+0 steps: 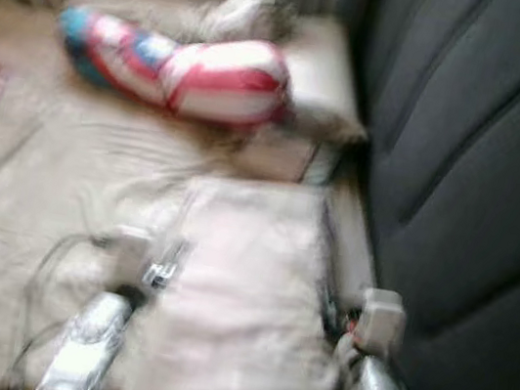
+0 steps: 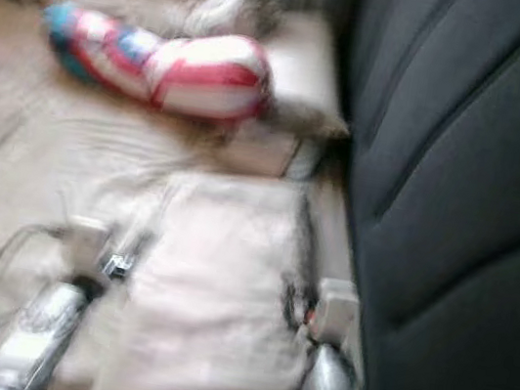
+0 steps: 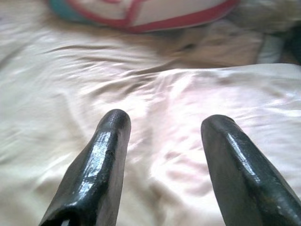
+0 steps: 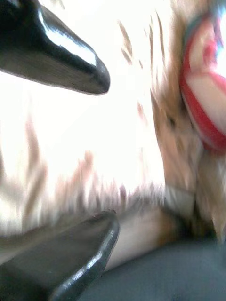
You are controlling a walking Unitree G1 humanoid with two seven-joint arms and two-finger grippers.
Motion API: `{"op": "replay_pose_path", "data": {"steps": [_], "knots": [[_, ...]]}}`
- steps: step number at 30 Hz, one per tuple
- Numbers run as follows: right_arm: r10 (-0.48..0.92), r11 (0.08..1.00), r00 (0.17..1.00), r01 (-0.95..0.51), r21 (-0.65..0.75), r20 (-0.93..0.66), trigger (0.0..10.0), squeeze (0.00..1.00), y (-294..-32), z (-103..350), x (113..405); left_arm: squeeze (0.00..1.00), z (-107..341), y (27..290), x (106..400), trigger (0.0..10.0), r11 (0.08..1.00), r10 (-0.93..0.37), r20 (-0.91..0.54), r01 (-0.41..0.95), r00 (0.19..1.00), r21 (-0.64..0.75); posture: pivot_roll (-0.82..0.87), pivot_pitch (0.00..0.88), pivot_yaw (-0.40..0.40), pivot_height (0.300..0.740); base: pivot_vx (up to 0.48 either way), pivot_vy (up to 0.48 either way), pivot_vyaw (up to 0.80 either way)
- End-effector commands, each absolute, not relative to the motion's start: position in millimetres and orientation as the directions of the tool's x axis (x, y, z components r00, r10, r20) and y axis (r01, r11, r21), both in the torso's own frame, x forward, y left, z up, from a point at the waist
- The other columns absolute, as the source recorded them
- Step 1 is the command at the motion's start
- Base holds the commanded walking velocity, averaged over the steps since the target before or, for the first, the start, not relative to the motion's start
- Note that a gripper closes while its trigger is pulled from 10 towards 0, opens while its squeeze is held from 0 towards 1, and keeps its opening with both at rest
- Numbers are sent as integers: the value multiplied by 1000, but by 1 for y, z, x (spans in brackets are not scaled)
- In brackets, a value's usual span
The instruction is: Clean up the room
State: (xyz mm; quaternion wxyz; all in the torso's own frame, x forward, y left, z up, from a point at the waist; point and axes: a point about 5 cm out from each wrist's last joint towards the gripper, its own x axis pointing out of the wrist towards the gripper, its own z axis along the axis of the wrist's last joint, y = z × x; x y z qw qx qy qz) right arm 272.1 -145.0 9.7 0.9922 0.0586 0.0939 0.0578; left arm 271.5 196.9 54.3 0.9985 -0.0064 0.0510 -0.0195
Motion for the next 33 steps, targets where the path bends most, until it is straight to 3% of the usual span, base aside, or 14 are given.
{"op": "replay_pose_path", "data": {"steps": [1,33], "knots": [[75,992,962,-45,119,-262,10000,0,-162,-9,254,0,64,171,281,10000,993,-117,-60,115,991,-33,-110,56,-26,740,0,0,0],[83,992,954,-51,117,-287,10000,0,-163,-14,253,0,60,173,280,10000,995,-102,-82,100,991,-28,-113,47,-25,740,0,0,0]]}}
